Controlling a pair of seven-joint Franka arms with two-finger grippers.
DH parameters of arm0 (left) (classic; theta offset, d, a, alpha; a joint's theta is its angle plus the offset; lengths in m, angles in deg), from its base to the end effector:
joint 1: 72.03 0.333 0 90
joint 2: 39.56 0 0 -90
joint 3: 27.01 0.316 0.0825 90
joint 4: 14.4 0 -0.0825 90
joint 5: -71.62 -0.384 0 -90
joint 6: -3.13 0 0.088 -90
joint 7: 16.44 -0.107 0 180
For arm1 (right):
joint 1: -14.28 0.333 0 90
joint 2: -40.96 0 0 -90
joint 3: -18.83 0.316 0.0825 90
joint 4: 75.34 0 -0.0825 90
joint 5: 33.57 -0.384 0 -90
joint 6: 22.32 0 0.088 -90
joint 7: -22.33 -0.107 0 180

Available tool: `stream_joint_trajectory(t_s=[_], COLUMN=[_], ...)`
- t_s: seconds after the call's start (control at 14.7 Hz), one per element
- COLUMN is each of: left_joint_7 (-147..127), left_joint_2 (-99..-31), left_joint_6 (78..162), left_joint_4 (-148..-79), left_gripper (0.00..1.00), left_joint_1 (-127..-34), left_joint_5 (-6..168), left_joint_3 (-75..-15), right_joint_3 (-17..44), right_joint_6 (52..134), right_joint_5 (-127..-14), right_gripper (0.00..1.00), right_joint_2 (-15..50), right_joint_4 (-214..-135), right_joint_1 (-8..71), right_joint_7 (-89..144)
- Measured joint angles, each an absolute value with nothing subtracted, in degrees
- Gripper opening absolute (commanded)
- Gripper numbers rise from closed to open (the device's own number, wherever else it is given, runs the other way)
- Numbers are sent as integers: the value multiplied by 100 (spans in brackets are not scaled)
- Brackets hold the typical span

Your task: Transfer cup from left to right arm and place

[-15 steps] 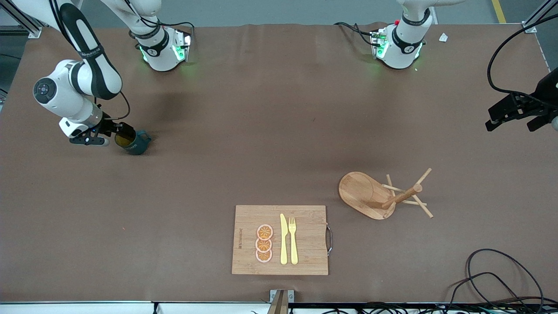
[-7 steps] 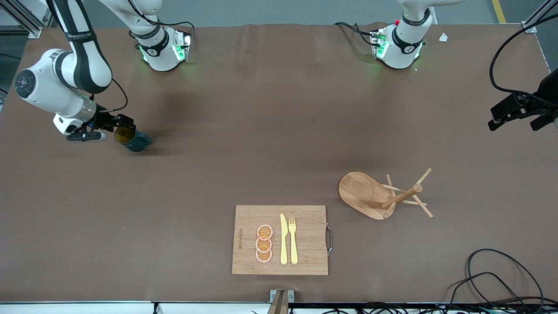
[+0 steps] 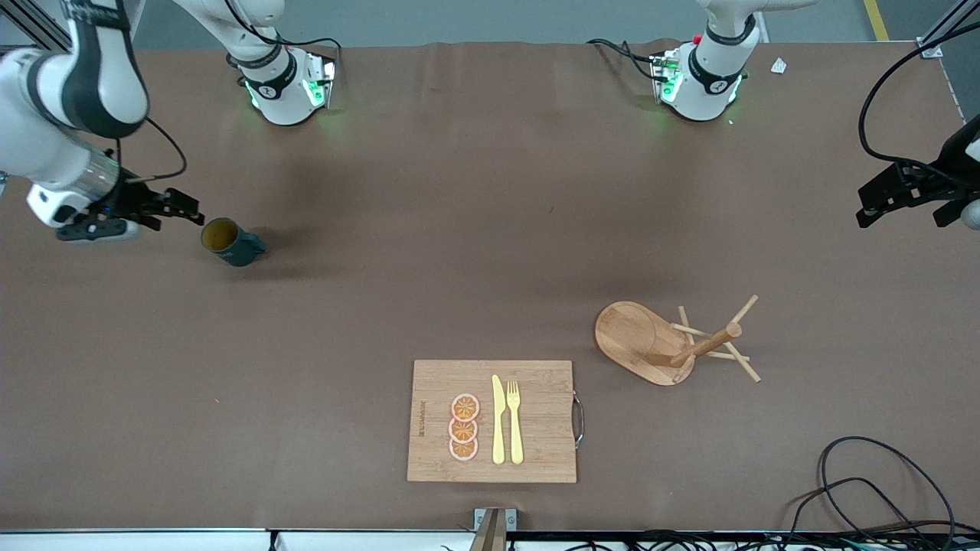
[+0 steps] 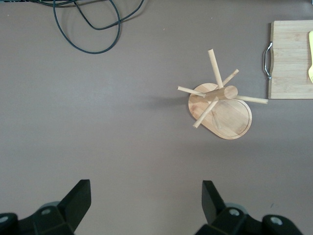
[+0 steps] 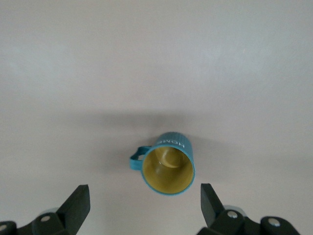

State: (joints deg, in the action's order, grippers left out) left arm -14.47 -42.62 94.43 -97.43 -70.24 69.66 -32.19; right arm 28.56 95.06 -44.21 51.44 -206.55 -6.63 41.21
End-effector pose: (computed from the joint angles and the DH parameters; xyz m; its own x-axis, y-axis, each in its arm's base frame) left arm 0.5733 -0.0287 0.6542 0.9955 -0.0248 0.0920 -0.0224 -0.9994 -0.0262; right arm 0.4714 -0.0815 0.4207 0.9989 0.0416 -0.0202 0.0383 -0.9891 -0.1424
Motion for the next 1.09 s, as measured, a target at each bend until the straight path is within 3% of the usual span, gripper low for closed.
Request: stream_joint_trajectory(t_s=[0.41, 0.75, 1.09], left_joint_7=[-1447, -1447, -1444], left_joint_2=[-4262, -4262, -4262], left_joint_6=[9434, 9434, 9434], left_joint_4=[-9743, -9743, -9743], left_gripper=[100, 100, 100], left_joint_1=[-7026, -7027, -7027], left_joint_5=[6966, 6966, 6966], left_joint_3=[-3221, -3222, -3222], right_joint_3=[2891, 2972, 2917], right_joint_6=[7896, 7553, 7481], right_joint_5=[-4288, -3694, -3555], right_gripper=[100, 100, 100], right_joint_2=[5153, 5018, 4910], right_joint_4=[-18545, -17894, -17459], right_joint_1=[-568, -18, -14], right_joint_7=[3298, 2151, 2127])
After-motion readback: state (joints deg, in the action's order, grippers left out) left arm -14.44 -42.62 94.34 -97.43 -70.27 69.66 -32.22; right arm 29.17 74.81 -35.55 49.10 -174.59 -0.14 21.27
